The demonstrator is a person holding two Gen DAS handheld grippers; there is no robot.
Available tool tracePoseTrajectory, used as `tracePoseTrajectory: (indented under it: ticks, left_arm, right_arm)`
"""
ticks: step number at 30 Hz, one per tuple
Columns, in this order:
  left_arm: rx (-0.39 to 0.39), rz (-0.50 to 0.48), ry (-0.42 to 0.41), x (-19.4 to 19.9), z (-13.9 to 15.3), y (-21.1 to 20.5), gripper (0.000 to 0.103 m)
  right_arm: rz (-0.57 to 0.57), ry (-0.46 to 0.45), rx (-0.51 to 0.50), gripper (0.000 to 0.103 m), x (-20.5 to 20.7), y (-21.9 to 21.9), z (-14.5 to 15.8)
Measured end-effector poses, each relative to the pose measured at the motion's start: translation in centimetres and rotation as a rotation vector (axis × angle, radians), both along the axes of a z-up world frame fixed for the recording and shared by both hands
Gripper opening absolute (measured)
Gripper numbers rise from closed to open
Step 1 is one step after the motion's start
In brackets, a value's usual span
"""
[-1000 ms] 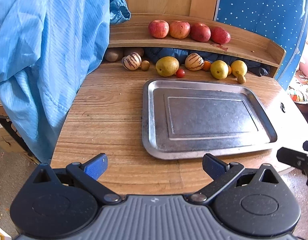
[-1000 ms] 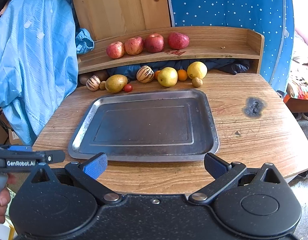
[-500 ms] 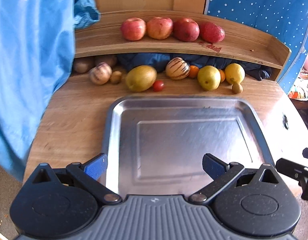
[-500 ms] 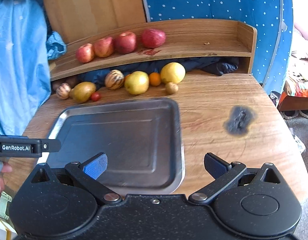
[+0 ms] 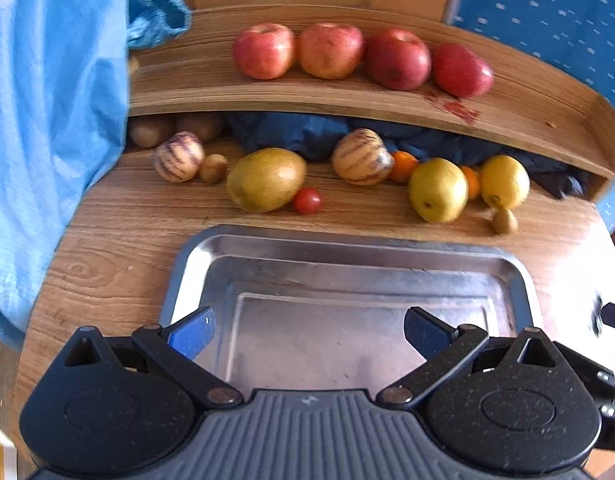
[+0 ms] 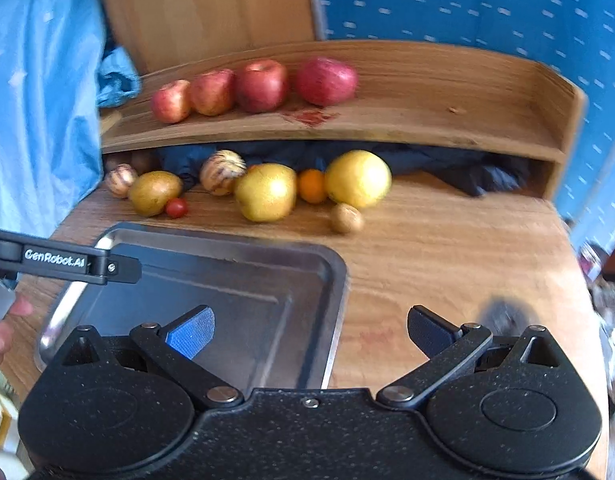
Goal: Organize fruits
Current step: 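Grasp the striped pepino melon with the left tool while the right tool grasps a yellow pear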
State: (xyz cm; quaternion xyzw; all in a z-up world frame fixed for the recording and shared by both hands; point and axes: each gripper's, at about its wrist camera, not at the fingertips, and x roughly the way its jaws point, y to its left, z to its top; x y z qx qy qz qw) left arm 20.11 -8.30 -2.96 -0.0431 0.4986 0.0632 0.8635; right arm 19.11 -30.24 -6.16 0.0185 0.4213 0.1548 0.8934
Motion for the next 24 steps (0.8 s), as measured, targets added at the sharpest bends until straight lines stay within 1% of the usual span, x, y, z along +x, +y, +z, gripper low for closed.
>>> tracePoseTrajectory:
  ticks: [5, 9, 12, 15, 19, 22, 24]
  left_arm:
    - [0.035, 0.086, 0.012, 0.2, 0.4, 2.5, 0.102]
    - [0.05, 0.143, 0.015, 1.0, 0.6, 5.5, 0.102]
    - [0.06, 0.154, 0.005, 2.2, 0.6, 7.8, 0.102]
    - [0.064, 0.137, -0.012, 3.8, 0.5, 10.1, 0.102]
    - [0.056, 0.084, -0.028, 6.3, -0.1, 13.2, 0.102]
    - [0.063, 0.028, -0.062, 8.0, -0.7, 14.9, 0.102]
    - [0.059, -0.015, -0.076, 9.1, -1.2, 15.7, 0.102]
  right_arm:
    - [0.149, -0.042, 0.004, 0.102, 1.9, 2.9, -0.1]
    - [0.23, -0.046, 0.02, 0.102, 3.4, 5.5, -0.1]
    - [0.261, -0.048, 0.019, 0.103, 4.2, 7.7, -0.1]
    - [0.255, -0.041, 0.012, 0.102, 5.2, 10.0, -0.3]
    - [0.217, -0.035, -0.006, 0.102, 6.1, 13.3, -0.3]
    - [0.189, -0.058, -0.027, 0.102, 6.7, 16.0, -0.4]
    - [0.174, -0.078, -0.062, 0.102, 7.3, 18.0, -0.7]
